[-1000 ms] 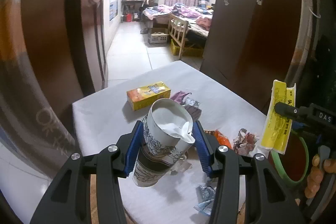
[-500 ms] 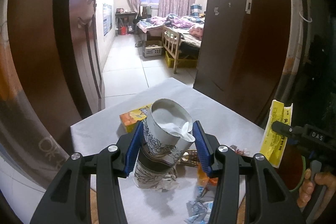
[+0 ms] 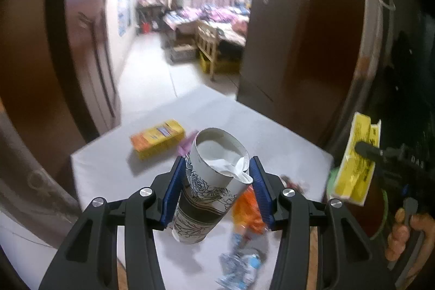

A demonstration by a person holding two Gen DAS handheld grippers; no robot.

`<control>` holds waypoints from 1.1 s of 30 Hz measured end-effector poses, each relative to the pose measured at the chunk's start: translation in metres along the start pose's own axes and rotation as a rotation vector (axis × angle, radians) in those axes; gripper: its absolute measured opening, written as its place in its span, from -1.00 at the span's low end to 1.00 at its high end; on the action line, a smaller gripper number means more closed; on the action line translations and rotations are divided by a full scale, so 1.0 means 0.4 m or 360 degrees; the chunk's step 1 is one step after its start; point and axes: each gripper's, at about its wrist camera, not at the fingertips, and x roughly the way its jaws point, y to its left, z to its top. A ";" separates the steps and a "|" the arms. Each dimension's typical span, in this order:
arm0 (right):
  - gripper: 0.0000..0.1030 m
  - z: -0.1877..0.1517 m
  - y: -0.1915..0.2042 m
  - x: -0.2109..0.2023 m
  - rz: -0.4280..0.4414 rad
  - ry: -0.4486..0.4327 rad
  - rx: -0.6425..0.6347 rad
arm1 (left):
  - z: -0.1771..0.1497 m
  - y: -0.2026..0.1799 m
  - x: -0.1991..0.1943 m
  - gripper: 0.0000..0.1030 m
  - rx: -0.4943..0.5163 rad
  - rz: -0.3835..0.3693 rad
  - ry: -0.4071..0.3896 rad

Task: Collect trash
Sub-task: 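Lift the yellow wrapper and paper cup and carry both toward the green bin, then open the right tool over the bin while the left tool releases the cup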

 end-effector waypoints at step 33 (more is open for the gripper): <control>0.01 0.033 -0.296 -0.378 -0.0474 -0.0445 0.0346 | -0.010 -0.577 0.210 -0.06 0.0360 -0.0890 0.0365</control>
